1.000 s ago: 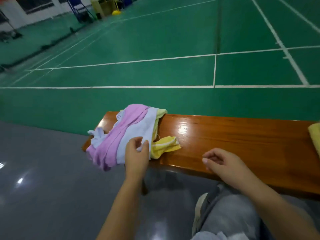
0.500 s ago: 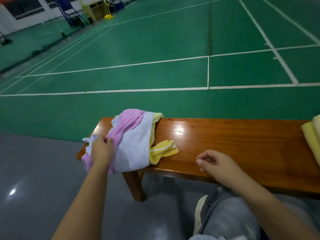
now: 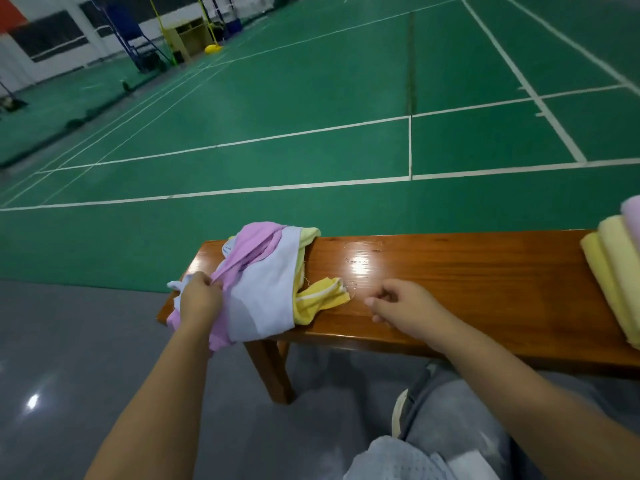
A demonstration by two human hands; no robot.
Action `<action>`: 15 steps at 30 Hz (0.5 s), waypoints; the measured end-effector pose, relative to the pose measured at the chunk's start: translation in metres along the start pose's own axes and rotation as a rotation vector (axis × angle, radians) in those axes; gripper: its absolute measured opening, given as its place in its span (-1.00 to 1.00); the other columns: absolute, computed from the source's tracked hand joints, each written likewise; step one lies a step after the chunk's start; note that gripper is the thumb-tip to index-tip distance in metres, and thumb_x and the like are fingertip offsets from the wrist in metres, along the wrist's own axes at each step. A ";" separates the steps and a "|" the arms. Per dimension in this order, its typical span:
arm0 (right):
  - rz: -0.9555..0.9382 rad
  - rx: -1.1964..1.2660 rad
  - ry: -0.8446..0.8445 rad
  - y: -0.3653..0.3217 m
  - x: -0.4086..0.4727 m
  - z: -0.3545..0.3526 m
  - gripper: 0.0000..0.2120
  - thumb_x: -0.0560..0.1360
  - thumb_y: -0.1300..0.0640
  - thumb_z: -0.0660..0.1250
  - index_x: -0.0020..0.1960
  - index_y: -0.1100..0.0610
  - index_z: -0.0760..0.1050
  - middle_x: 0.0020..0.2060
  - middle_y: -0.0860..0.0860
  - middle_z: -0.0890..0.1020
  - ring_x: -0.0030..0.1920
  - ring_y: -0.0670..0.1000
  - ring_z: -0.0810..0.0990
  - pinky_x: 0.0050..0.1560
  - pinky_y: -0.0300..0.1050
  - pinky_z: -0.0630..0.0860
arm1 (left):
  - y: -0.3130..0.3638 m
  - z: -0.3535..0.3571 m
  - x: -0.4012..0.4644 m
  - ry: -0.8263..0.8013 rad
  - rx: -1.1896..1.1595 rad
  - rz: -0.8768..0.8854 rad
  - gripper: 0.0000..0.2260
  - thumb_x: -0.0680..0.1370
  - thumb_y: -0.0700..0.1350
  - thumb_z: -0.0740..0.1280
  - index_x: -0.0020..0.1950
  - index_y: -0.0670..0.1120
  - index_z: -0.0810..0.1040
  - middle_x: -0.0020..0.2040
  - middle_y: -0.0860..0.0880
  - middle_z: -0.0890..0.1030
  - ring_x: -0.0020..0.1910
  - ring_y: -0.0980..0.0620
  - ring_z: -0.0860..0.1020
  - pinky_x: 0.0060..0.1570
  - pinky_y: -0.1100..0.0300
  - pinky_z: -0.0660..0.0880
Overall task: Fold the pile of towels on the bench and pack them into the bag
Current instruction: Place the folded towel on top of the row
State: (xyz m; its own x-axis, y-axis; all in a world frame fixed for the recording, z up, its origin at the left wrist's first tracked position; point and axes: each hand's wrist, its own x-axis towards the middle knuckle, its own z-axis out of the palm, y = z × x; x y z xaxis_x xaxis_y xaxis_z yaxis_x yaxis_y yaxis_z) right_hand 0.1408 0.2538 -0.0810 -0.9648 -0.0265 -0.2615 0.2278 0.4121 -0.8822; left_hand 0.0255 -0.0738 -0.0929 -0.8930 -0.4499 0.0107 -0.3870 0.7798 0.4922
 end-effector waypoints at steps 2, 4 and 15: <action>-0.026 -0.007 -0.028 -0.009 0.008 0.007 -0.95 0.54 0.06 0.31 -0.06 0.02 0.53 -0.20 -0.02 0.66 -0.12 -0.04 0.65 -0.09 -0.05 0.56 | 0.014 -0.018 -0.009 0.052 -0.127 0.001 -0.87 0.60 -0.16 0.19 -0.01 -0.20 0.47 -0.03 -0.21 0.49 -0.08 -0.17 0.42 -0.04 0.08 0.34; -0.043 -0.004 -0.054 -0.013 0.010 0.013 -0.93 0.54 0.06 0.31 -0.04 0.04 0.53 -0.20 -0.03 0.65 -0.11 -0.04 0.65 -0.05 -0.03 0.57 | 0.022 -0.035 -0.010 0.157 -0.212 0.017 -0.84 0.63 -0.21 0.15 0.06 -0.28 0.46 -0.01 -0.25 0.50 -0.04 -0.18 0.44 -0.06 0.04 0.34; -0.156 0.211 0.140 -0.019 0.006 0.005 -0.72 0.51 0.02 0.35 0.21 0.00 0.46 0.00 -0.05 0.57 -0.01 -0.03 0.59 0.01 0.01 0.60 | 0.143 -0.155 -0.078 0.325 -0.483 0.733 -0.76 0.64 -0.17 0.19 -0.17 0.11 0.34 -0.22 0.10 0.42 -0.28 0.32 0.40 -0.21 0.45 0.38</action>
State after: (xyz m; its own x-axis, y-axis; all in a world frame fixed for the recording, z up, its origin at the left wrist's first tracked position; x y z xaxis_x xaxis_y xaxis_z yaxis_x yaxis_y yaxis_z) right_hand 0.1311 0.2415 -0.0677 -0.9957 0.0573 -0.0724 0.0831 0.2144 -0.9732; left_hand 0.0754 0.0057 0.1117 -0.7400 -0.0738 0.6686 0.4501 0.6842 0.5738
